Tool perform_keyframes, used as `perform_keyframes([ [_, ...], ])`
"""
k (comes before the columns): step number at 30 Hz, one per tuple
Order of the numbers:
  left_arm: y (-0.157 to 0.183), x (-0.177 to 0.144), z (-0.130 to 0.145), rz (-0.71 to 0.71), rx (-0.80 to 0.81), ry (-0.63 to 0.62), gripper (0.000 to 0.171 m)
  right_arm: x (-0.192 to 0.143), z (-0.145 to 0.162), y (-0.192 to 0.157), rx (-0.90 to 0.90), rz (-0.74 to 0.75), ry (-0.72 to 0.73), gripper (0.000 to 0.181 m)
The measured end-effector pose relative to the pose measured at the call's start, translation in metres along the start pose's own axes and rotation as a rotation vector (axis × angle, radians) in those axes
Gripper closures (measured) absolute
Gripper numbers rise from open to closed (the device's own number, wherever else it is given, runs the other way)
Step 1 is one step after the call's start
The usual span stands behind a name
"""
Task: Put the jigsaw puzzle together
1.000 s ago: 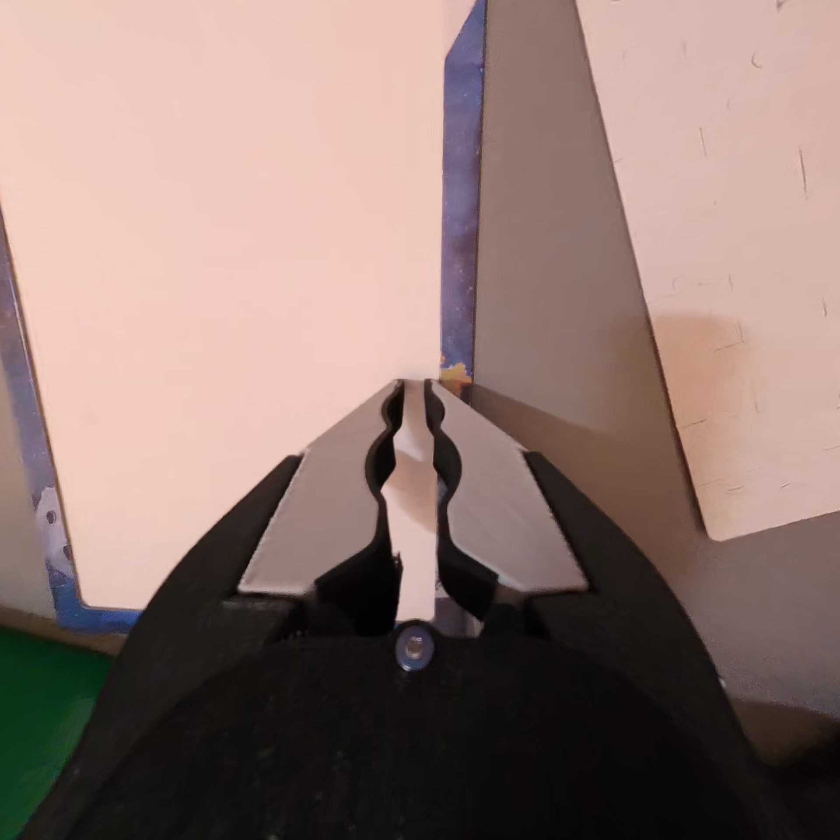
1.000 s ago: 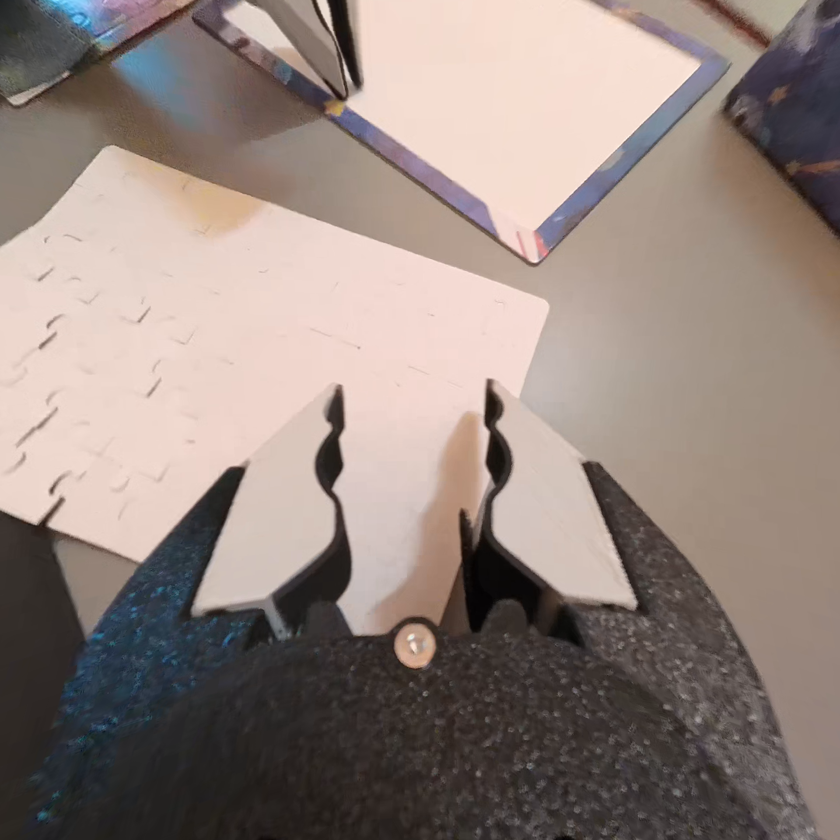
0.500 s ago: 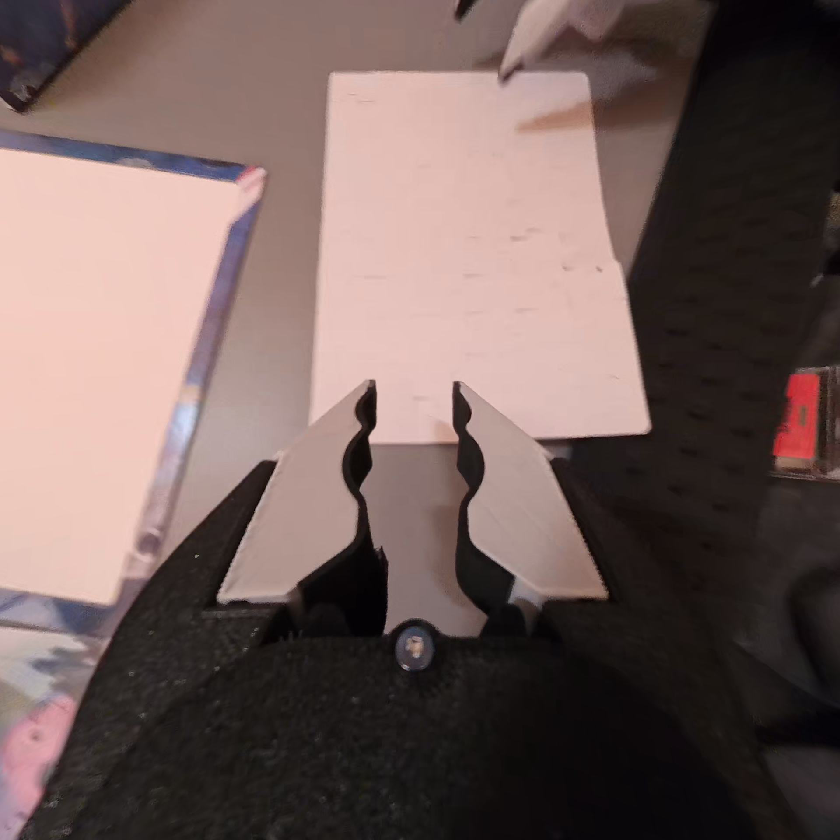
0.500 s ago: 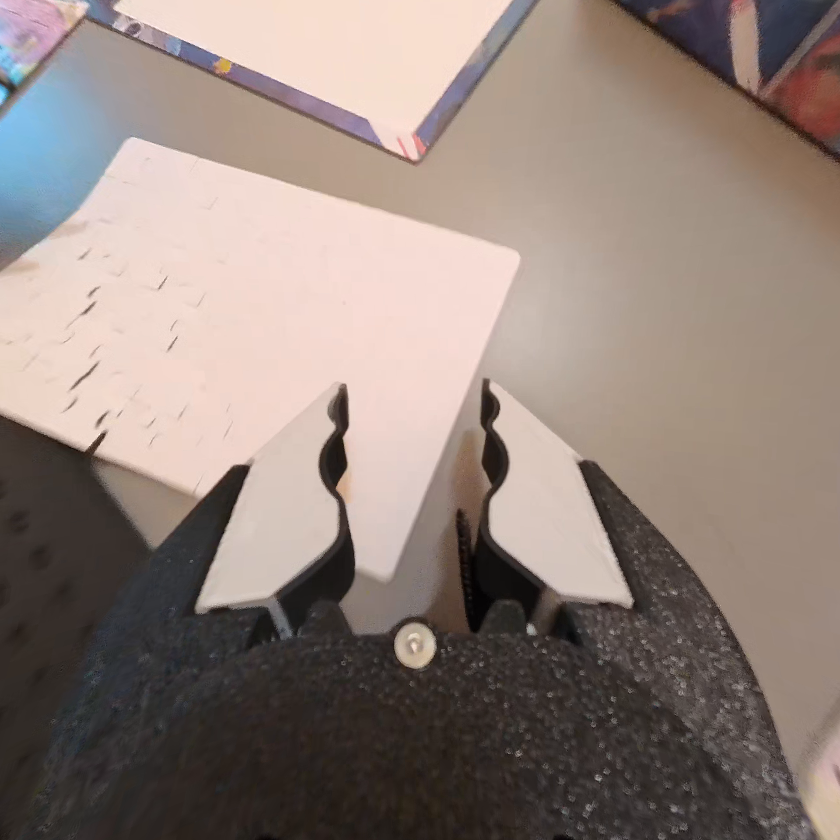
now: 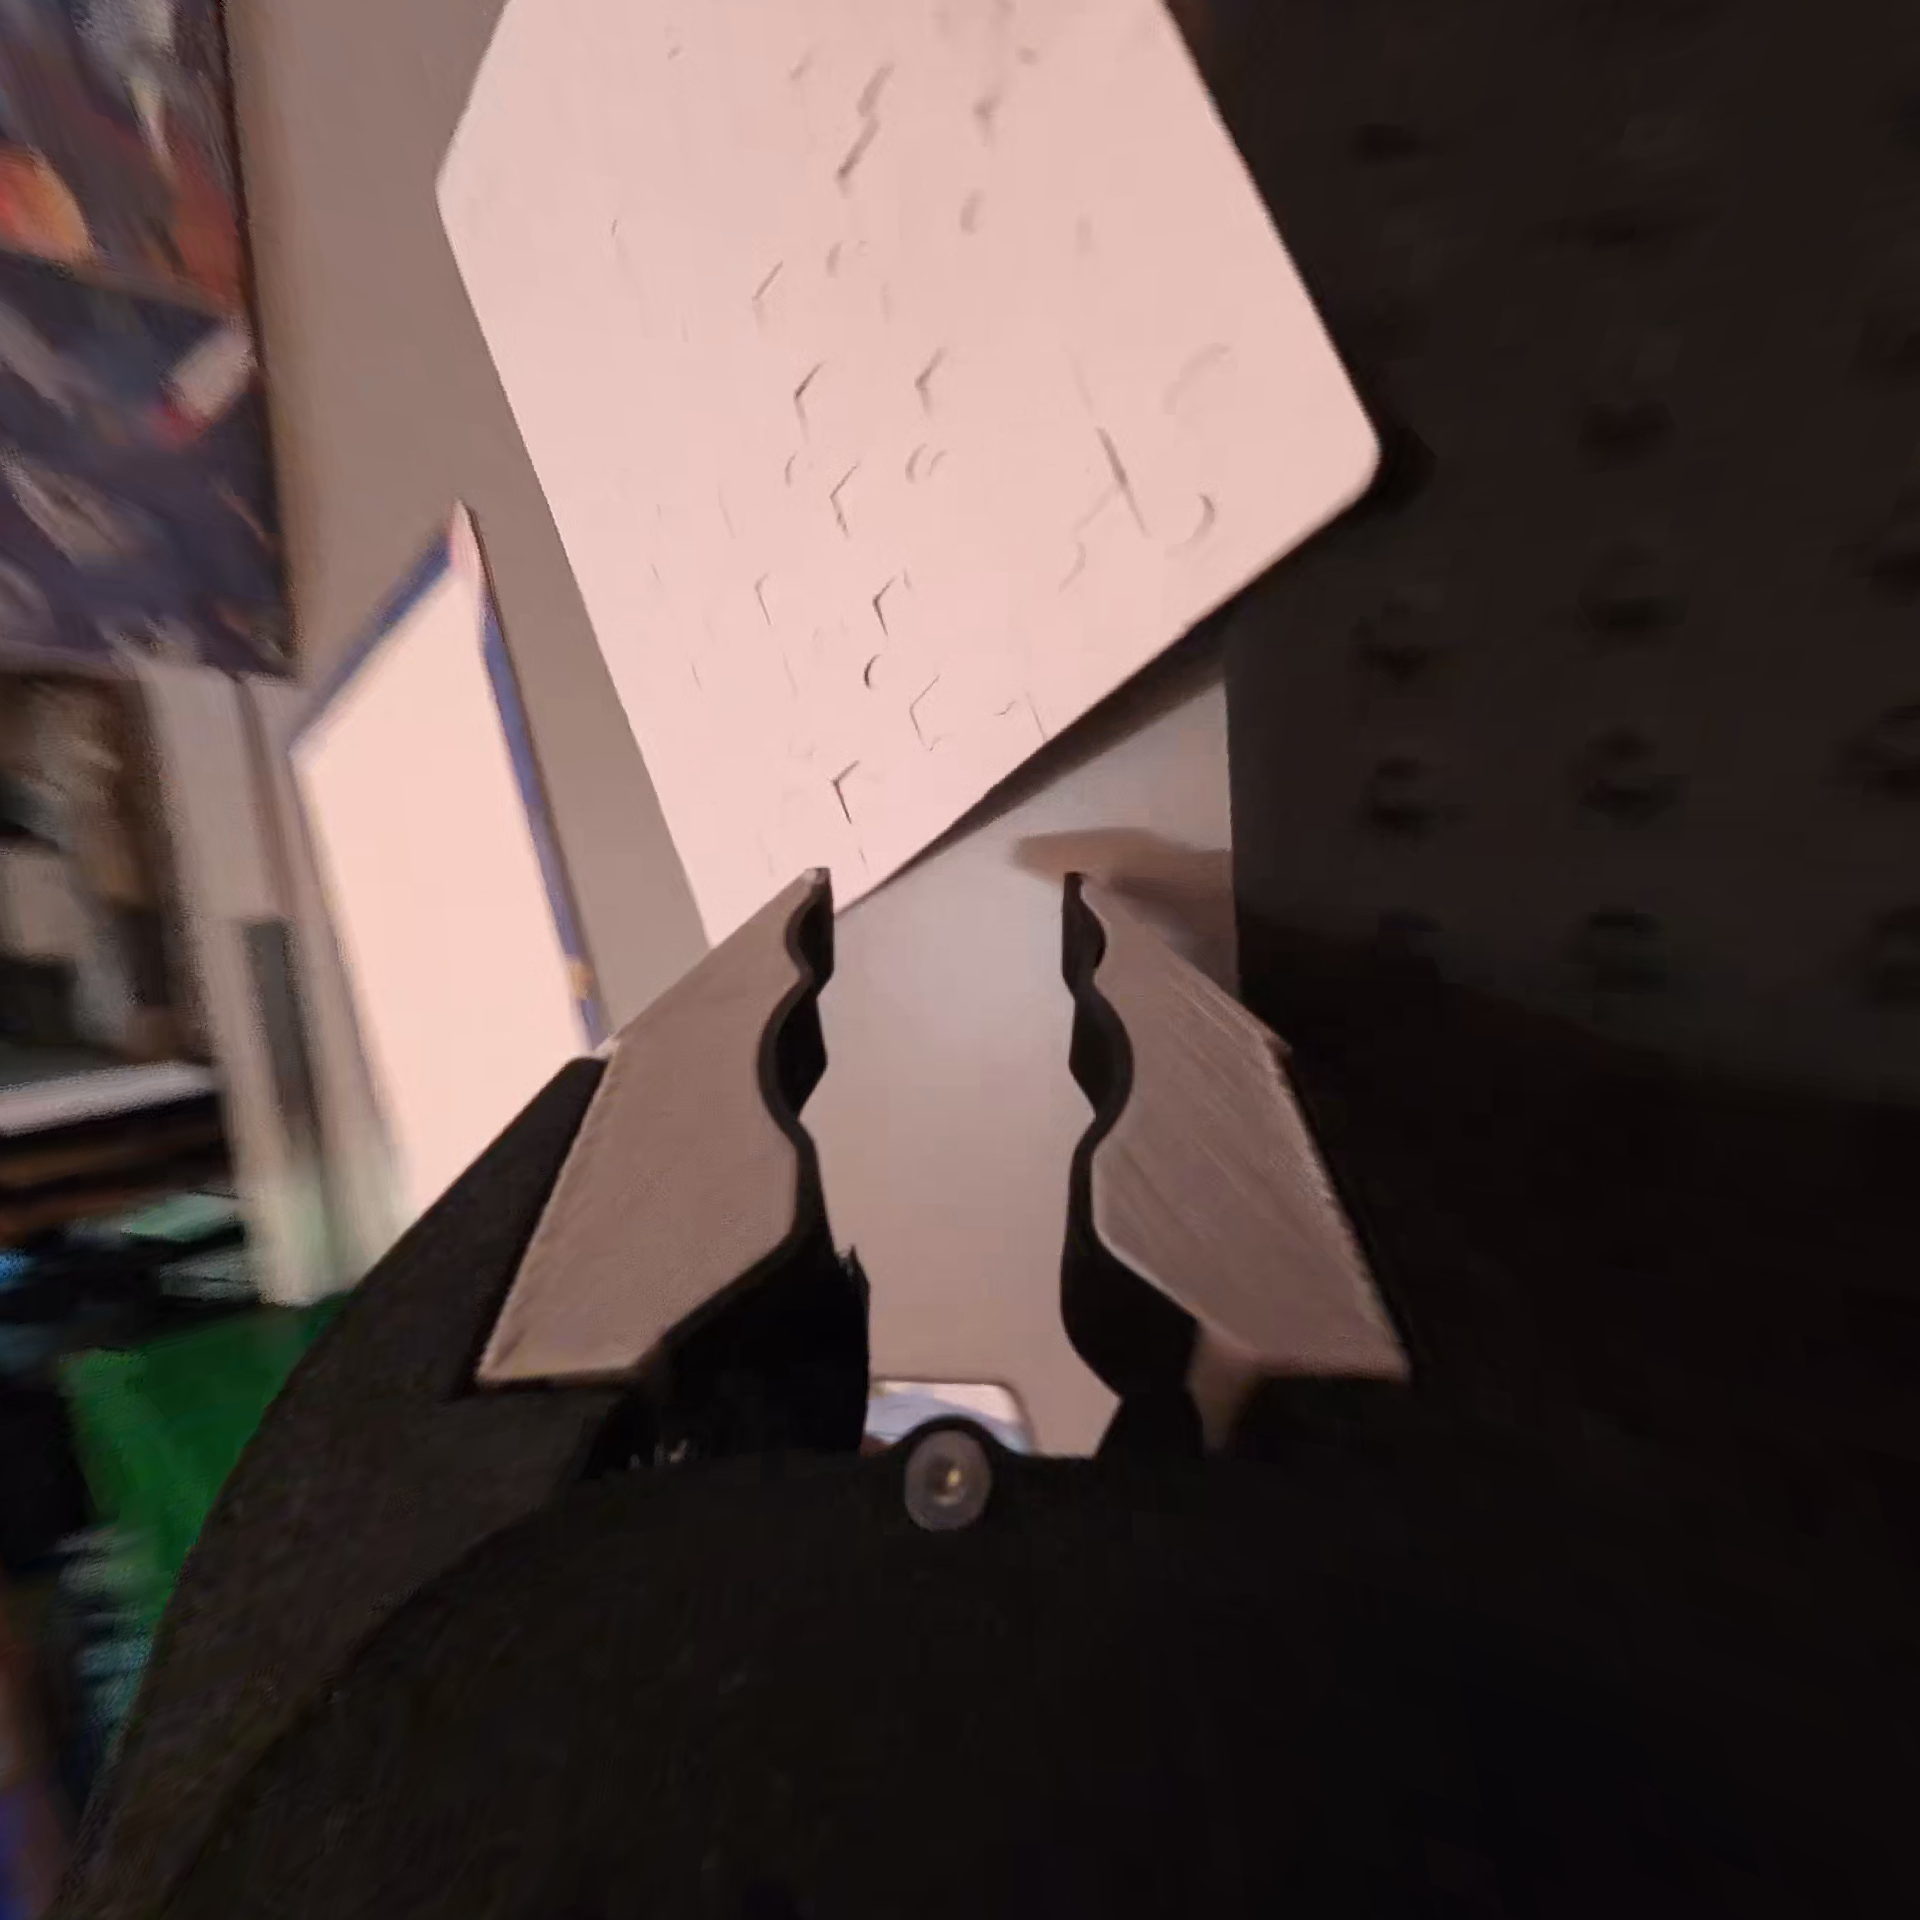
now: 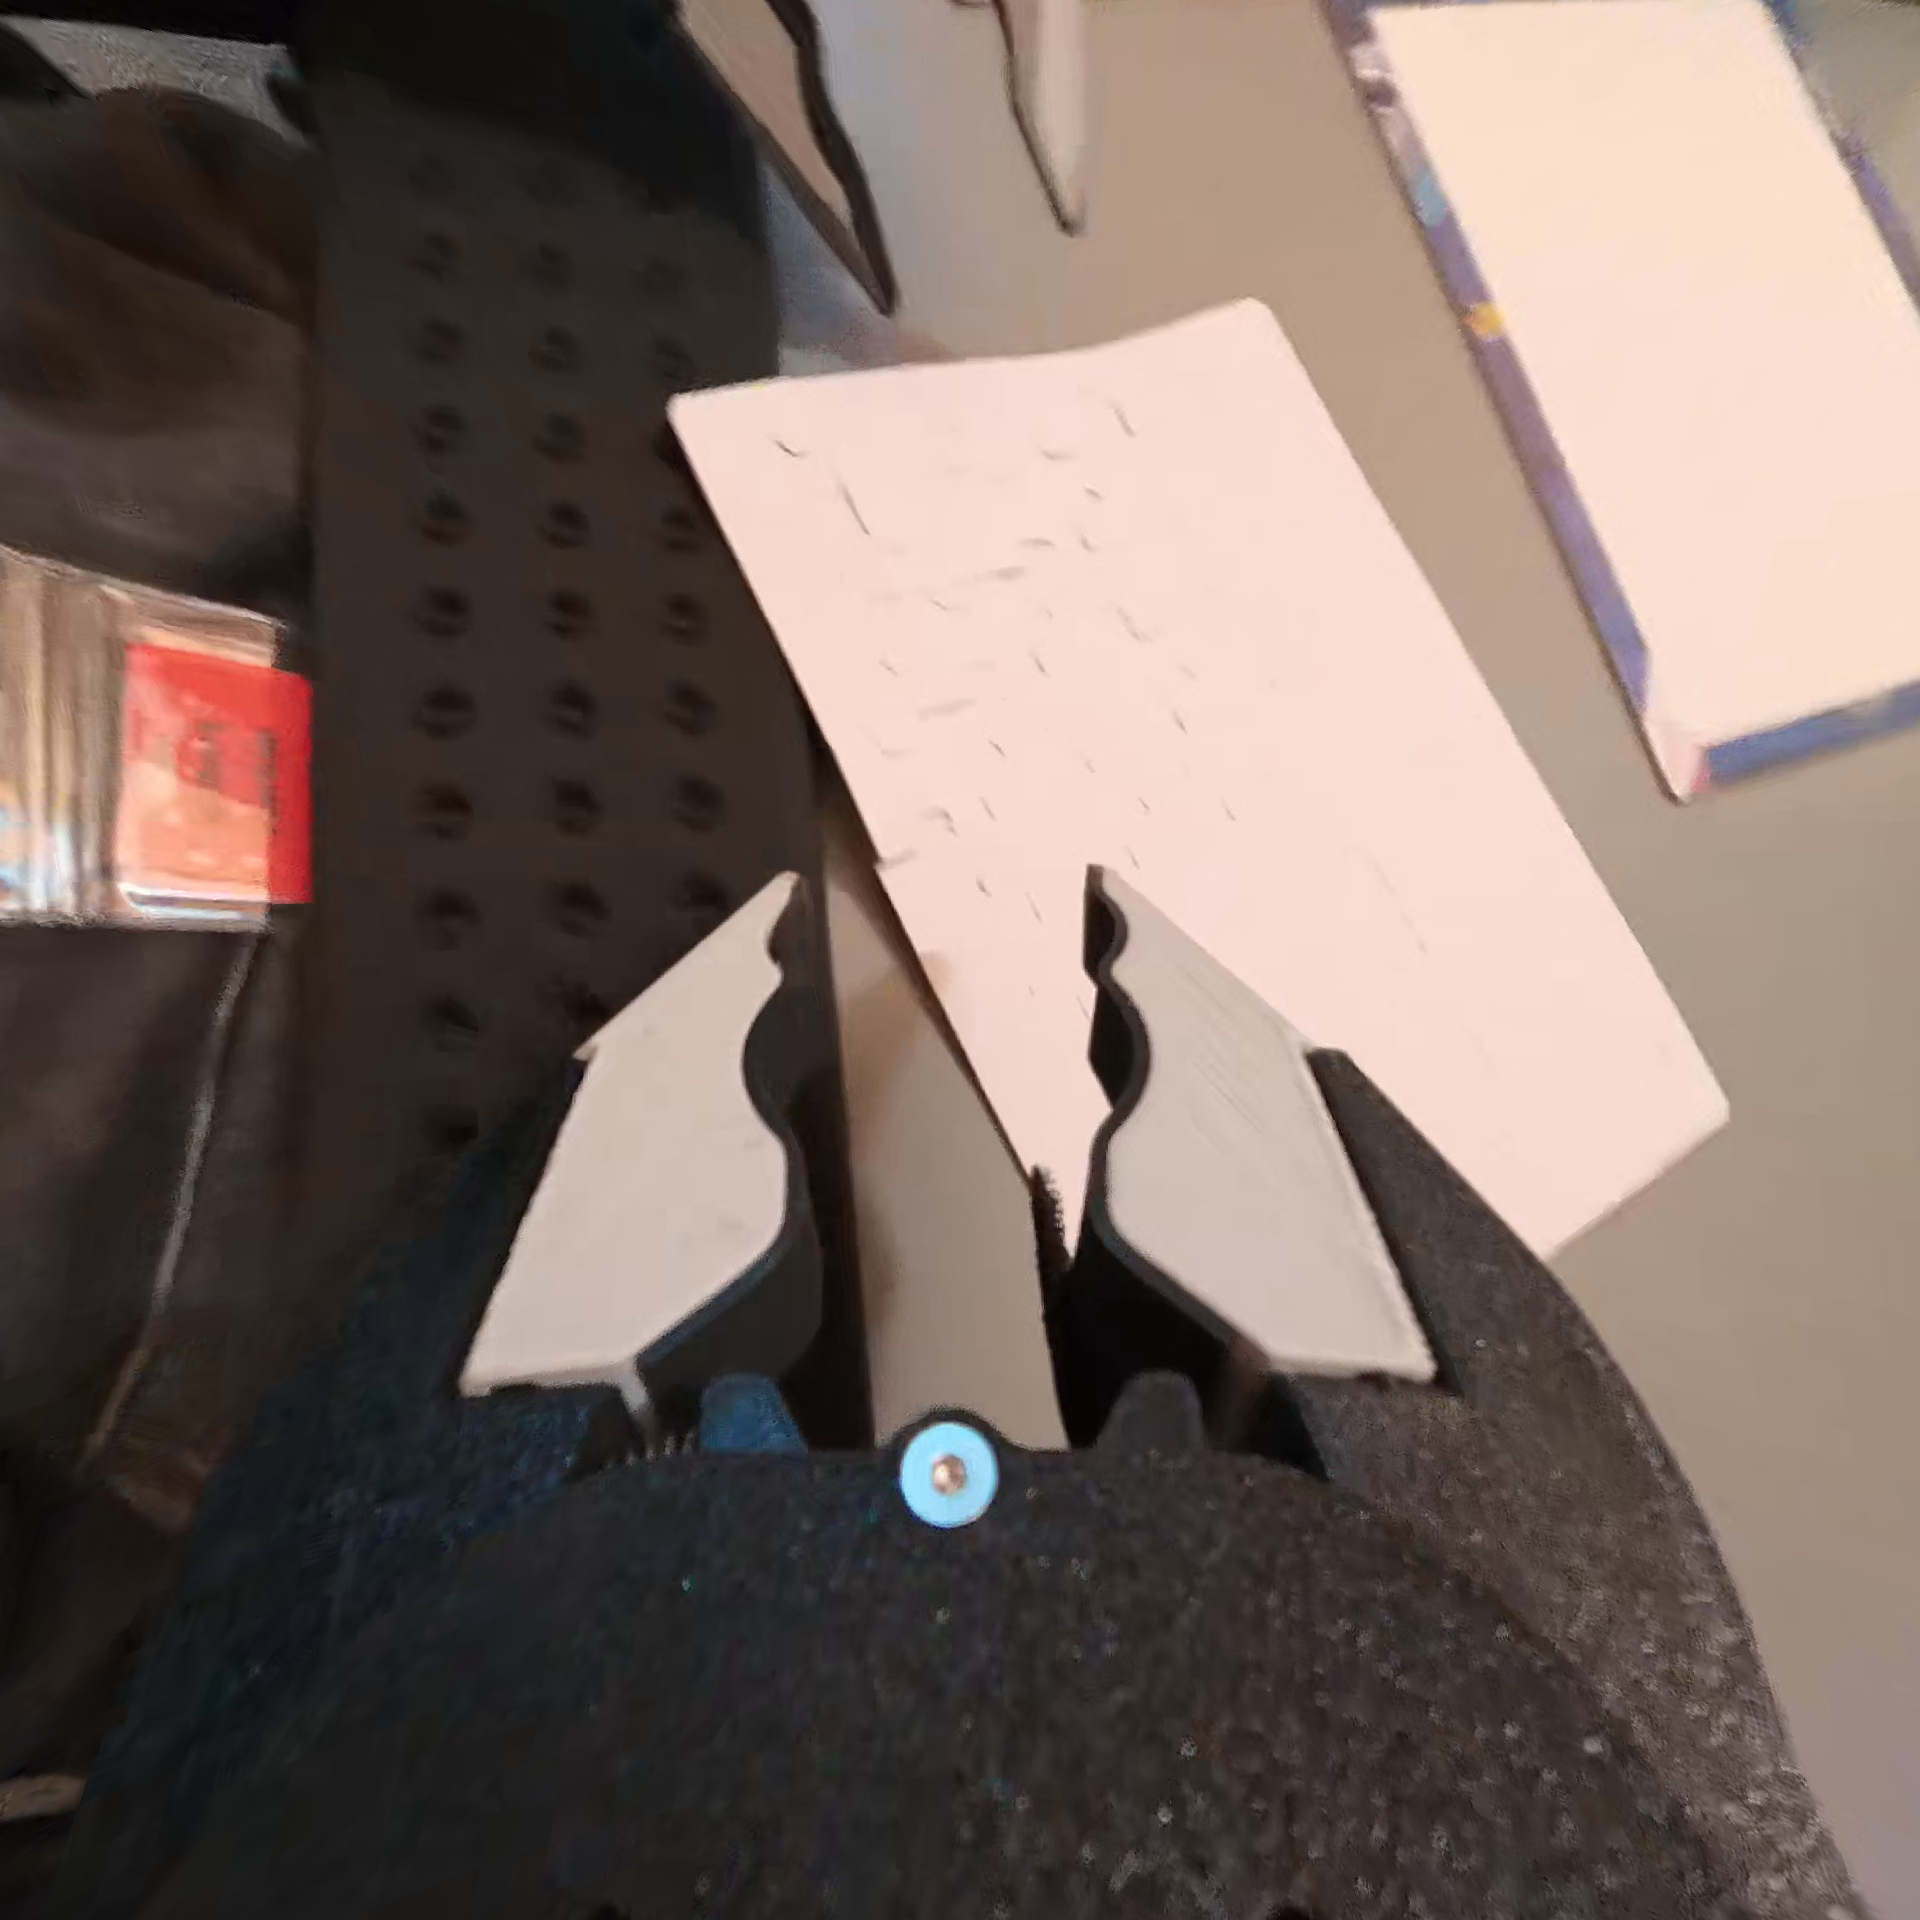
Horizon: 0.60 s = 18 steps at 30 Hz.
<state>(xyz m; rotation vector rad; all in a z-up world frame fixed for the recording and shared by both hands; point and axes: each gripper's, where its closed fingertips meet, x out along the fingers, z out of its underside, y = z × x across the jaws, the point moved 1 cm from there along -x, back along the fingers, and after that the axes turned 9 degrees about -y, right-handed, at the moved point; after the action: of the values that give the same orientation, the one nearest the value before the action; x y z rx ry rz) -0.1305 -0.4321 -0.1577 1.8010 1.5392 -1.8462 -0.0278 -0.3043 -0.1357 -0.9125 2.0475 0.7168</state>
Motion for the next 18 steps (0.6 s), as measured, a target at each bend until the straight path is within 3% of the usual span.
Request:
perform_keyframes([
  [4, 0.002, 0.004, -0.011, -0.217, 0.428, 0.033, 0.128, 0.005, -0.018, -0.006, 0.029, -0.002, 0.039, 0.129],
  [8, 0.008, 0.01, -0.03, -0.297, 0.603, 0.199, 0.141, 0.004, -0.02, -0.003, 0.147, -0.018, 0.124, 0.129],
  [9, 0.007, 0.013, -0.033, -0.299, 0.606, 0.222, 0.142, 0.006, -0.017, -0.003, 0.17, -0.02, 0.131, 0.129],
  [12, 0.011, 0.018, -0.041, -0.256, 0.607, 0.287, 0.167, 0.013, -0.012, -0.006, 0.2, -0.022, 0.115, 0.13],
  [15, 0.001, 0.016, -0.051, -0.238, 0.529, 0.334, 0.171, 0.013, -0.014, -0.005, 0.167, 0.014, 0.094, 0.127],
  [18, -0.024, 0.003, -0.065, -0.141, 0.343, 0.386, 0.171, 0.011, -0.024, 0.003, 0.127, 0.049, 0.099, 0.124],
])
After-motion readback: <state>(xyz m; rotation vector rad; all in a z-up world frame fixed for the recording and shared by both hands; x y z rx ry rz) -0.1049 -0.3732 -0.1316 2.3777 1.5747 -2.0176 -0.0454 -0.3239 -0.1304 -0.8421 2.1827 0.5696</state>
